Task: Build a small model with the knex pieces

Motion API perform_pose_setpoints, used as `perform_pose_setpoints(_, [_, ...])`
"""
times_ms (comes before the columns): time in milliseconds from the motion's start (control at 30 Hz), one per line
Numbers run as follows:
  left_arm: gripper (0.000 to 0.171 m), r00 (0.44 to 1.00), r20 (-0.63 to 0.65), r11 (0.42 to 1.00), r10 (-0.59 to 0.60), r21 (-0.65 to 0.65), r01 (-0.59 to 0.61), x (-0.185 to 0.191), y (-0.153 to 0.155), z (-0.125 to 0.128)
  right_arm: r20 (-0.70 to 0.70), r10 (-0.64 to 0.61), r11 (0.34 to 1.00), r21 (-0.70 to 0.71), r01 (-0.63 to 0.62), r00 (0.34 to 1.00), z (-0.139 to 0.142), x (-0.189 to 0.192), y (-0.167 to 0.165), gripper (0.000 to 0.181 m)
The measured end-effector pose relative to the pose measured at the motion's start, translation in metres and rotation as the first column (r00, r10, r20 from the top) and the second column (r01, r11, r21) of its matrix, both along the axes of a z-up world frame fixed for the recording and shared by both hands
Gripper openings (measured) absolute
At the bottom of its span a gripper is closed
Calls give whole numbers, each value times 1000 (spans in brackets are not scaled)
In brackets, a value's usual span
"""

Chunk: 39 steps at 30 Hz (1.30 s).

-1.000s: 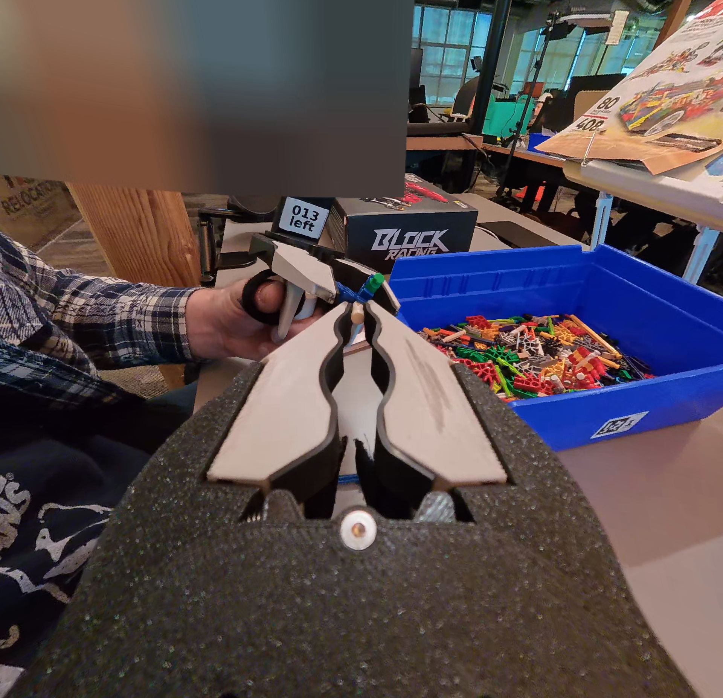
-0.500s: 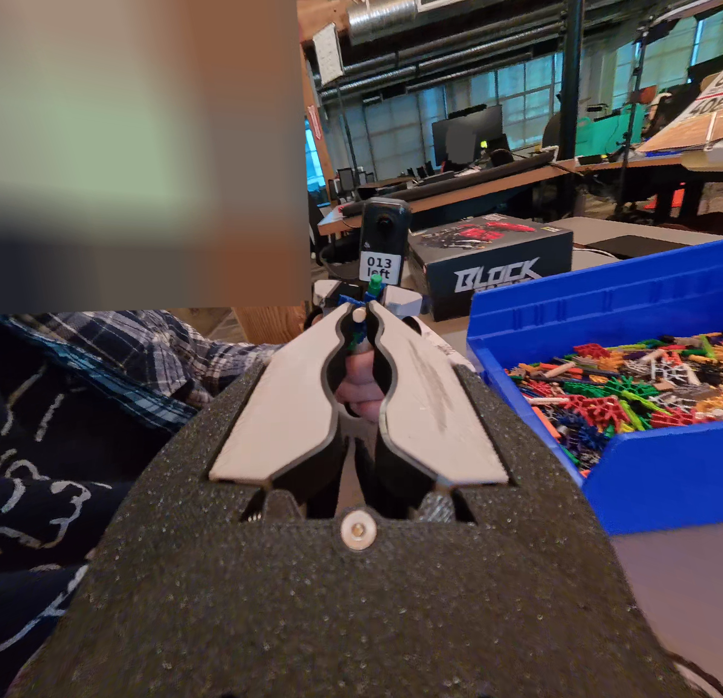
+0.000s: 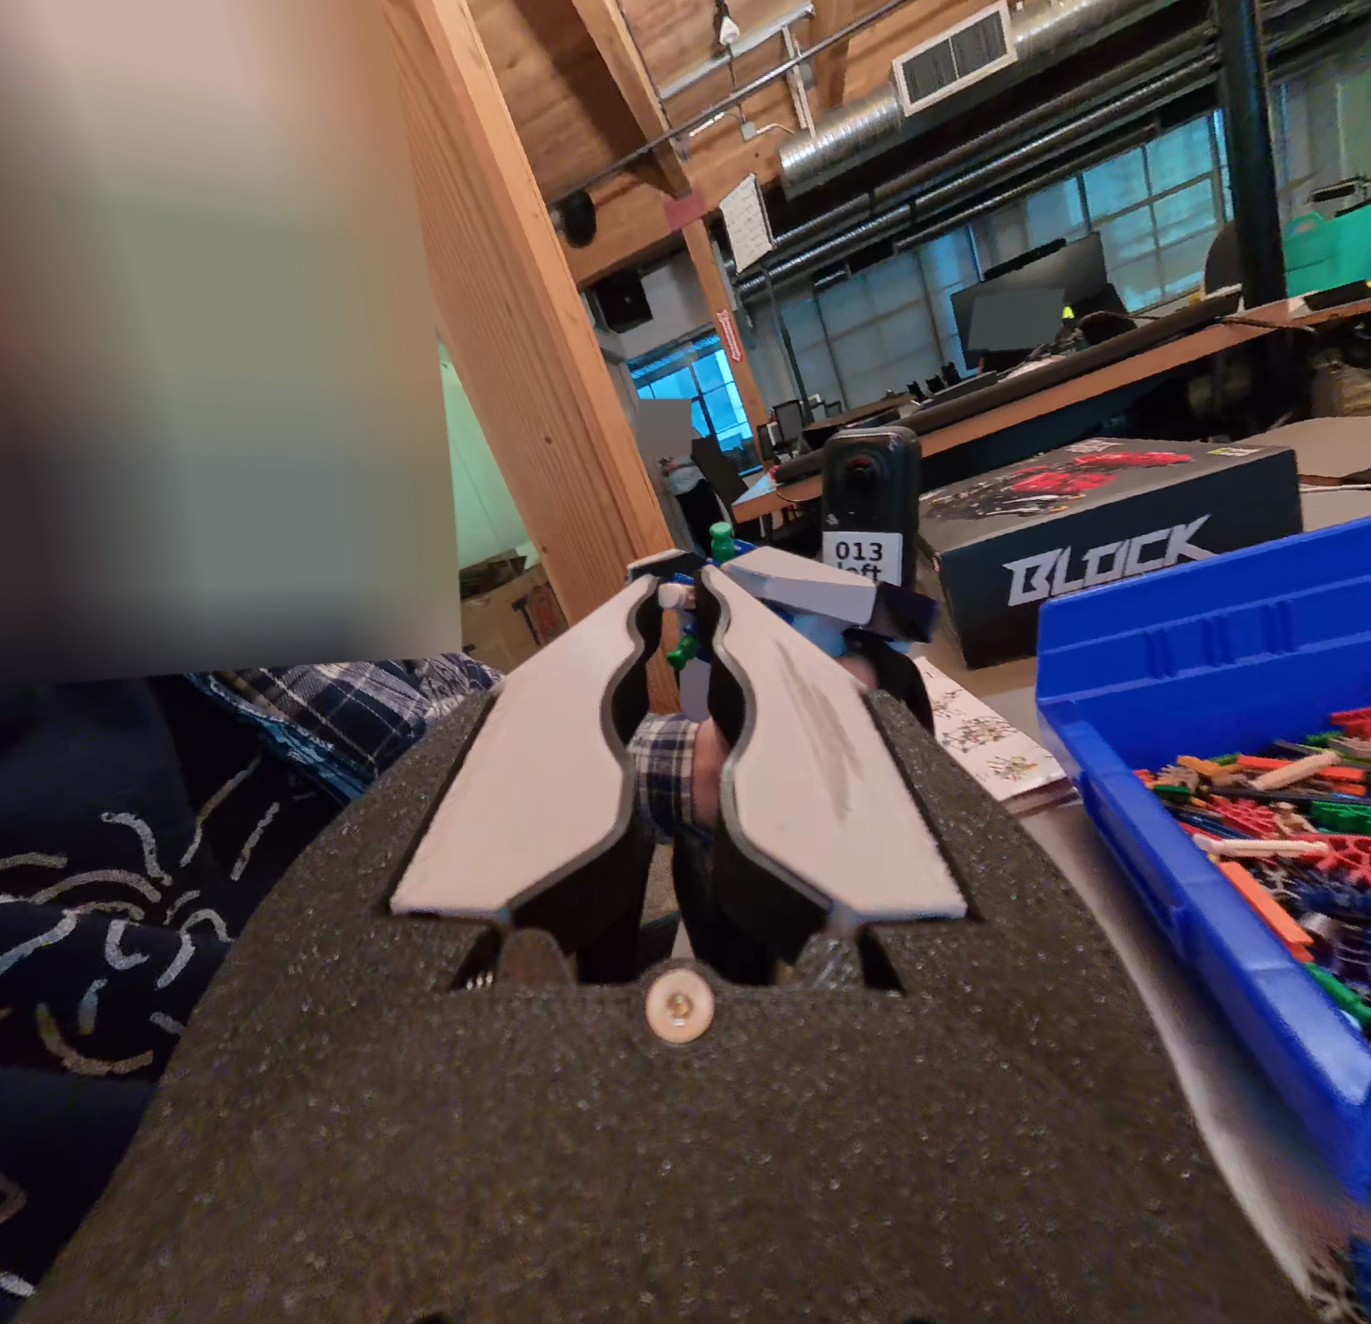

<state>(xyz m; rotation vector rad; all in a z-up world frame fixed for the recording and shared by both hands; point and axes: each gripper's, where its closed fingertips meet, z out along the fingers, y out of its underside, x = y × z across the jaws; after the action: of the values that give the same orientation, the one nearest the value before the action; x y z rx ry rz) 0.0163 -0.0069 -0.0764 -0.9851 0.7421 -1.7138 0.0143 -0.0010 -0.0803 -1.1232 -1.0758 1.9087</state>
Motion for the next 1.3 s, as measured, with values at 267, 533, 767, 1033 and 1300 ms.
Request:
perform_pose_setpoints(267, [22,1000,22,1000,16,1,-16,-3,5,3,-69,25,992,-119,-33,997,5,-2,4,8])
perform_pose_setpoints(533, [23,878,-318,931,358,198,-308,4,27,-14,142,-169,984,87,158,975,-13,-5,28,5])
perform_pose_setpoints(767, [23,805,-365,879,469,279,-386,7,36,-16,174,-235,956,219,195,956,-15,-1,34,15])
perform_pose_setpoints(1033, [24,758,-388,846,524,342,-410,4,40,-13,196,-313,921,300,247,929,-23,0,41,5])
perform_pose_setpoints(1300, [24,790,-389,876,473,304,-375,8,39,-16,183,-285,939,252,236,941,-18,-1,44,17])
